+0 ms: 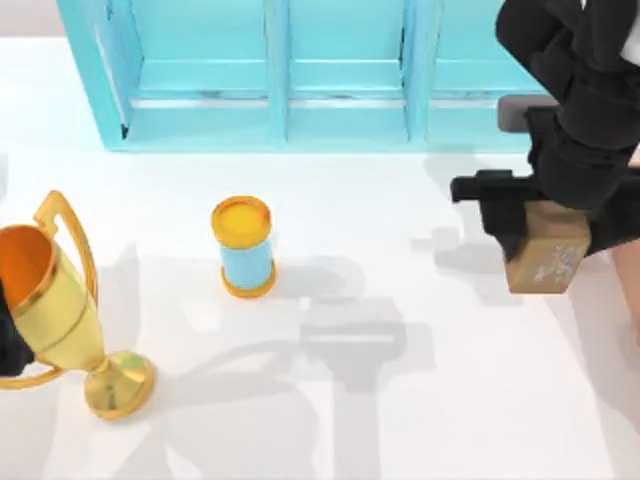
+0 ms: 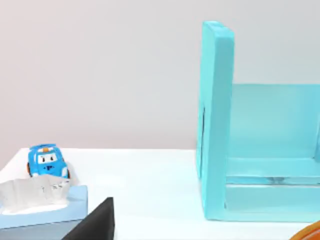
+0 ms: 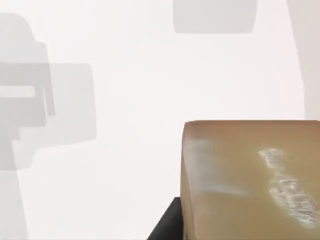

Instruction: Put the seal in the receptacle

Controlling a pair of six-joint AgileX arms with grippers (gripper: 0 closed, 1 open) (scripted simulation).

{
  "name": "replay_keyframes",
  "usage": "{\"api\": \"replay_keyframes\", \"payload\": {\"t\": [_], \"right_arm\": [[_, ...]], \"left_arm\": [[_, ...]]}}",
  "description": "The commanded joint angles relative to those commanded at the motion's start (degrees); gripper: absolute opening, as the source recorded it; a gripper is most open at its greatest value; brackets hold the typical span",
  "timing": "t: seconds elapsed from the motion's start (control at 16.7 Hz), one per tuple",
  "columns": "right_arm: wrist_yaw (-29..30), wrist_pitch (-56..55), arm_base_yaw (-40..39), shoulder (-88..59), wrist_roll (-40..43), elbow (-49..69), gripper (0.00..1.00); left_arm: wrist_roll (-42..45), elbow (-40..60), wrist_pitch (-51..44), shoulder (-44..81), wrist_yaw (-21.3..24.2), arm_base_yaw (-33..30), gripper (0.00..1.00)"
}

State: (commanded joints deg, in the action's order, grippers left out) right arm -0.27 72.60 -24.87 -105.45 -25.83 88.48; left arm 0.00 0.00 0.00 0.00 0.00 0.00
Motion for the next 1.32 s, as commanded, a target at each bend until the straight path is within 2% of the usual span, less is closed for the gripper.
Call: {"api": "replay_keyframes", "payload": {"t": [0.48, 0.66, 0.78, 1.08, 1.32], "right_arm": [[0.43, 5.86, 32.23, 1.49, 32.43, 2.55, 0.0], [0.36, 6.86, 40.26, 2.7, 40.45, 3.25, 0.0], [0.26, 7.11, 42.54, 3.23, 42.74, 3.48, 0.0], [0.29, 6.83, 42.54, 2.97, 42.83, 3.15, 0.0], [0.21, 0.71, 42.54, 2.94, 42.72, -2.52, 0.0]], "left_arm": [[0.0, 0.0, 0.0, 0.0, 0.0, 0.0, 1.0], [0.0, 0.0, 0.0, 0.0, 0.0, 0.0, 1.0], [0.0, 0.0, 0.0, 0.0, 0.0, 0.0, 1.0], [0.0, 0.0, 0.0, 0.0, 0.0, 0.0, 1.0], [0.0, 0.0, 0.0, 0.0, 0.0, 0.0, 1.0]]}}
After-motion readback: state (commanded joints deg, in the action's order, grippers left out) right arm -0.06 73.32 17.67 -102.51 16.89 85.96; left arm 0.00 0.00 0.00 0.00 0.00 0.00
